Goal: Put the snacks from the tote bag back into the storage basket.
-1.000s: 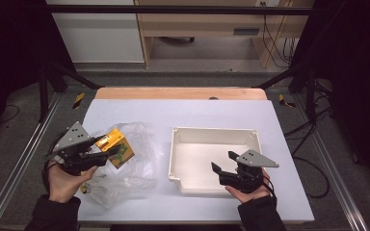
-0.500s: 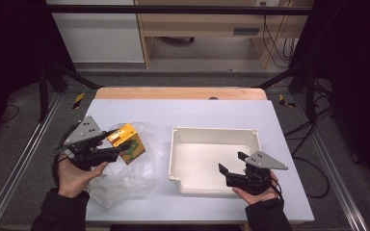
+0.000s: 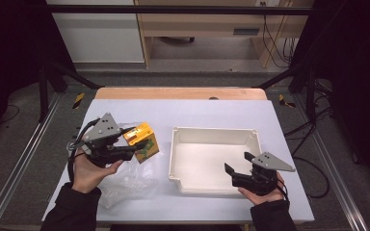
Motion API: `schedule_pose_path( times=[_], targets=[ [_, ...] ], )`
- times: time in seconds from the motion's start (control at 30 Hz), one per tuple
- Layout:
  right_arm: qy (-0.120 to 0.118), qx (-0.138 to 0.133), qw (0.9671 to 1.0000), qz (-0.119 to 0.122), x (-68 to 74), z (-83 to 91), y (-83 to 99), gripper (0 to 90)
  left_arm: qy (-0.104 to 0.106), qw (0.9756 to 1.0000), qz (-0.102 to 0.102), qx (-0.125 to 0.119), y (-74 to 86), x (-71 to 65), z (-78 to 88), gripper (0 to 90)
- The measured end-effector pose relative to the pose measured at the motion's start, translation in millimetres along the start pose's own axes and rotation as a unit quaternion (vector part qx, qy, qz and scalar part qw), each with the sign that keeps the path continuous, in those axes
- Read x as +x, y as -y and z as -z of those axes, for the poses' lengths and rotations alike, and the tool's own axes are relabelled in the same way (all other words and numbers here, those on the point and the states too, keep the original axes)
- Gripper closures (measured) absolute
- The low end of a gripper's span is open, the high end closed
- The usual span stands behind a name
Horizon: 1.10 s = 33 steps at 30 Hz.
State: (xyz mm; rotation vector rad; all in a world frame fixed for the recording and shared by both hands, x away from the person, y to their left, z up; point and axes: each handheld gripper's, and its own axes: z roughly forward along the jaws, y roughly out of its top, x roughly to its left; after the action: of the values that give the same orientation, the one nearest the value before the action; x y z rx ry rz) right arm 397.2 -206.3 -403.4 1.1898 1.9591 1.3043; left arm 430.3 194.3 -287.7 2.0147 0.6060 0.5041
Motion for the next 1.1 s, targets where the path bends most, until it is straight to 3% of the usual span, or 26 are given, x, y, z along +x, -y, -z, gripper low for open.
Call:
schedule_pose_path(
  times=[0.63, 1.1],
  targets=[
    [0.004, -0.007, 1.0000, -0.003, -4.1, 0.3, -0.3, 19.1, 0.048, 0.9984, -0.030, 0.003, -18.0, -21.2, -39.1, 50.7],
    [0.005, -0.006, 1.0000, -0.006, -7.2, 0.3, 0.5, 18.0, 0.075, 0.9962, -0.044, 0.010, -20.9, -31.1, -64.6, 50.7]
  ],
)
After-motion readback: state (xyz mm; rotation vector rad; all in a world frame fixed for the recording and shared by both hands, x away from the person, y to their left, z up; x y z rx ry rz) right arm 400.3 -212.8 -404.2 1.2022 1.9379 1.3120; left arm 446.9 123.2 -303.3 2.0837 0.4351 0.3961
